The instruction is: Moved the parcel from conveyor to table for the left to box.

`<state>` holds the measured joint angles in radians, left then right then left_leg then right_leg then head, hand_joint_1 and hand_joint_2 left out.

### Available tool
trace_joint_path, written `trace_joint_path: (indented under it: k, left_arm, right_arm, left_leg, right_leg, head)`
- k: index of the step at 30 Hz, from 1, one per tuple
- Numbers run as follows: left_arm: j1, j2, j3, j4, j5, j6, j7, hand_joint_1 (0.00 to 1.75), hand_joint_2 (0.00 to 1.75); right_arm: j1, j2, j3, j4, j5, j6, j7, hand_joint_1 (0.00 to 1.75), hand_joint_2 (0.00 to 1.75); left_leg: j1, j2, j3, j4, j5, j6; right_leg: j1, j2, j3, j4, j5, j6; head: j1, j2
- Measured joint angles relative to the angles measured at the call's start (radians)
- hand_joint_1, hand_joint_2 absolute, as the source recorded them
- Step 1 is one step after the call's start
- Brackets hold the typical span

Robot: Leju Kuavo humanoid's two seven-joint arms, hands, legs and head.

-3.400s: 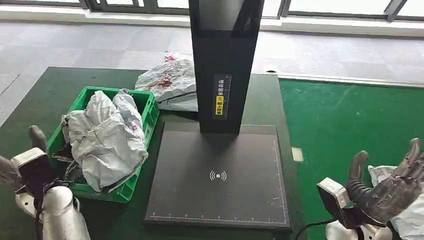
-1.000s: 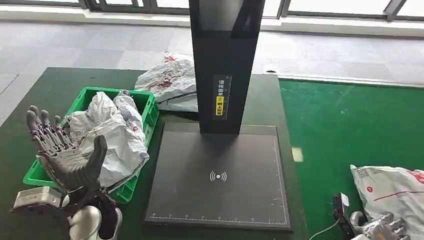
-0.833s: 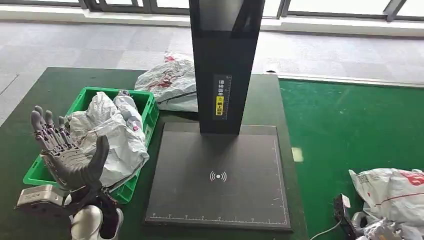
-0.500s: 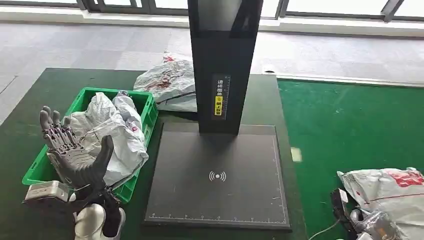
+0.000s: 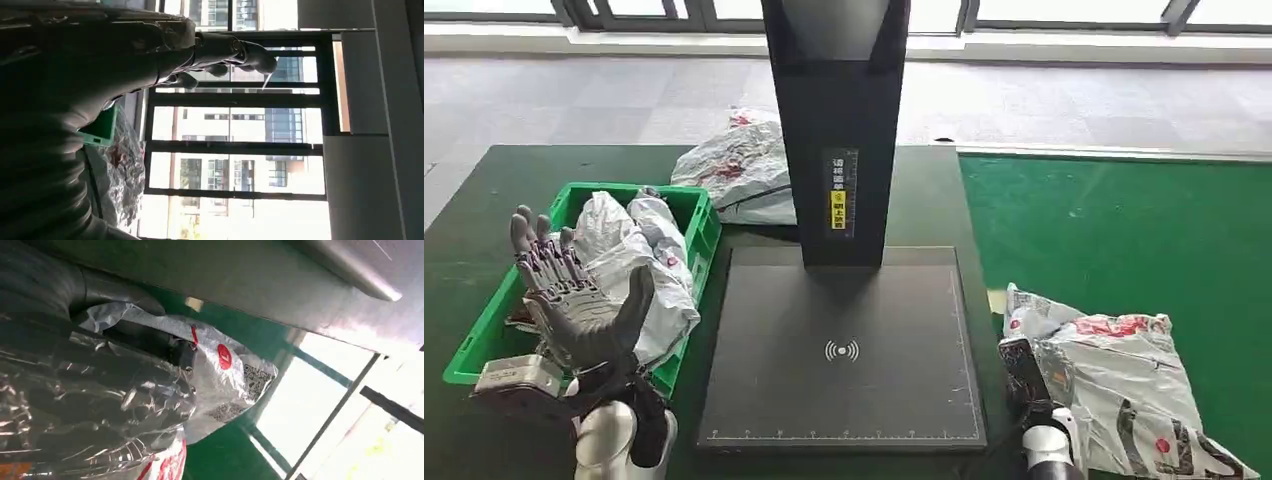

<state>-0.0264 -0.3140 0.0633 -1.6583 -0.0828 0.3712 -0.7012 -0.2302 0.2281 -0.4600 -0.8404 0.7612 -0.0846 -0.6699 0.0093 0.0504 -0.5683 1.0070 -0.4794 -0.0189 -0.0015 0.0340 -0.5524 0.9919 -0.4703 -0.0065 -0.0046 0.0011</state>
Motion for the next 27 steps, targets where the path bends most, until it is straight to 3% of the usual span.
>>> trace_joint_path:
  k: [2, 4, 5, 6, 7, 11, 15, 16, 17, 19, 21, 27]
  left_arm:
    - [-0.015, 0.001, 0.002, 0.011, 0.0, 0.0, 0.0, 0.0, 1.75]
    - [-0.028, 0.002, 0.004, 0.02, 0.0, 0.0, 0.0, 0.0, 1.75]
    - [-0.039, 0.002, 0.004, 0.025, 0.0, 0.0, 0.0, 0.0, 1.75]
    - [-0.049, 0.001, 0.004, 0.029, 0.0, 0.0, 0.0, 0.0, 1.75]
    - [-0.055, 0.001, 0.004, 0.031, 0.0, 0.0, -0.001, 0.0, 1.75]
    - [-0.061, 0.001, 0.006, 0.042, 0.0, 0.0, 0.0, 0.0, 1.75]
    - [-0.071, 0.001, 0.006, 0.056, 0.0, -0.003, 0.0, 0.0, 1.75]
    - [-0.078, 0.0, 0.006, 0.062, 0.0, -0.004, 0.0, 0.0, 1.75]
    - [-0.086, -0.002, 0.006, 0.068, -0.001, -0.004, 0.0, 0.0, 1.75]
    - [-0.098, -0.003, 0.005, 0.083, -0.001, -0.004, 0.0, 0.0, 1.75]
    - [-0.103, -0.003, 0.0, 0.094, -0.001, -0.001, 0.0, 0.0, 1.75]
    - [-0.107, -0.003, -0.009, 0.111, -0.001, 0.016, 0.0, 0.0, 1.75]
  right_arm:
    - [0.006, 0.002, 0.067, -0.002, -0.096, 0.011, -0.003, 1.75, 1.75]
    - [-0.002, 0.016, 0.148, -0.014, -0.156, 0.026, -0.03, 1.75, 1.75]
    - [-0.009, 0.036, 0.203, -0.015, -0.175, 0.04, -0.031, 1.75, 1.75]
    - [-0.002, 0.046, 0.239, -0.018, -0.192, 0.027, -0.027, 1.75, 1.75]
    - [-0.002, 0.042, 0.263, -0.021, -0.196, 0.032, -0.029, 1.75, 1.75]
    - [0.0, 0.049, 0.315, -0.024, -0.205, 0.028, -0.026, 1.75, 1.75]
    - [0.012, 0.052, 0.403, -0.081, -0.329, -0.023, -0.031, 1.75, 1.75]
    - [0.017, 0.055, 0.443, -0.107, -0.365, -0.043, -0.033, 1.75, 1.75]
    - [0.024, 0.056, 0.474, -0.133, -0.399, -0.057, -0.032, 1.75, 1.75]
    - [0.039, 0.056, 0.535, -0.197, -0.458, -0.089, -0.033, 1.75, 1.75]
    - [0.045, 0.056, 0.577, -0.251, -0.477, -0.111, -0.033, 1.75, 1.75]
    - [0.061, 0.054, 0.661, -0.341, -0.505, -0.164, -0.032, 1.75, 1.75]
  left_leg:
    - [0.001, 0.014, 0.001, 0.0, 0.0, 0.001]
    - [0.005, 0.015, 0.008, -0.004, -0.002, 0.006]
    - [0.005, 0.014, 0.014, -0.006, -0.004, 0.015]
    - [0.004, 0.014, 0.018, -0.008, -0.003, 0.029]
    - [0.004, 0.009, 0.017, -0.009, -0.001, 0.032]
    - [0.006, 0.001, 0.019, -0.016, 0.002, 0.038]
    - [0.006, -0.005, 0.023, -0.02, 0.005, 0.041]
    - [0.006, -0.009, 0.032, -0.02, 0.008, 0.044]
    - [0.006, -0.015, 0.031, -0.022, 0.01, 0.041]
    - [0.007, -0.031, 0.028, -0.027, 0.016, 0.019]
    - [0.012, -0.041, 0.028, -0.034, 0.016, -0.035]
    - [0.009, -0.049, 0.024, -0.029, 0.015, -0.034]
  right_leg:
    - [0.001, 0.016, -0.008, 0.002, 0.004, -0.004]
    - [0.001, 0.037, -0.011, 0.002, 0.007, -0.009]
    - [-0.001, 0.044, -0.011, 0.001, 0.007, -0.009]
    - [-0.002, 0.045, -0.009, 0.001, 0.006, -0.01]
    - [-0.001, 0.045, -0.009, 0.002, 0.006, -0.01]
    - [0.0, 0.046, -0.009, 0.002, 0.004, -0.015]
    - [0.0, 0.047, -0.009, 0.002, 0.002, -0.02]
    - [0.0, 0.044, -0.009, 0.002, 0.001, -0.022]
    - [0.001, 0.037, -0.009, 0.002, 0.001, -0.023]
    - [0.001, 0.018, -0.008, 0.003, -0.002, -0.027]
    - [0.002, 0.008, -0.008, 0.004, -0.004, -0.028]
    - [0.0, 0.0, -0.005, 0.002, -0.003, -0.026]
  head:
    - [0.0, 0.0]
    - [-0.002, 0.0]
    - [-0.002, 0.0]
    - [-0.004, 0.0]
    - [-0.002, 0.0]
    - [-0.003, 0.0]
    - [-0.004, 0.0]
    - [-0.004, 0.0]
    - [-0.004, 0.0]
    - [-0.003, 0.0]
    - [-0.003, 0.0]
    - [-0.003, 0.0]
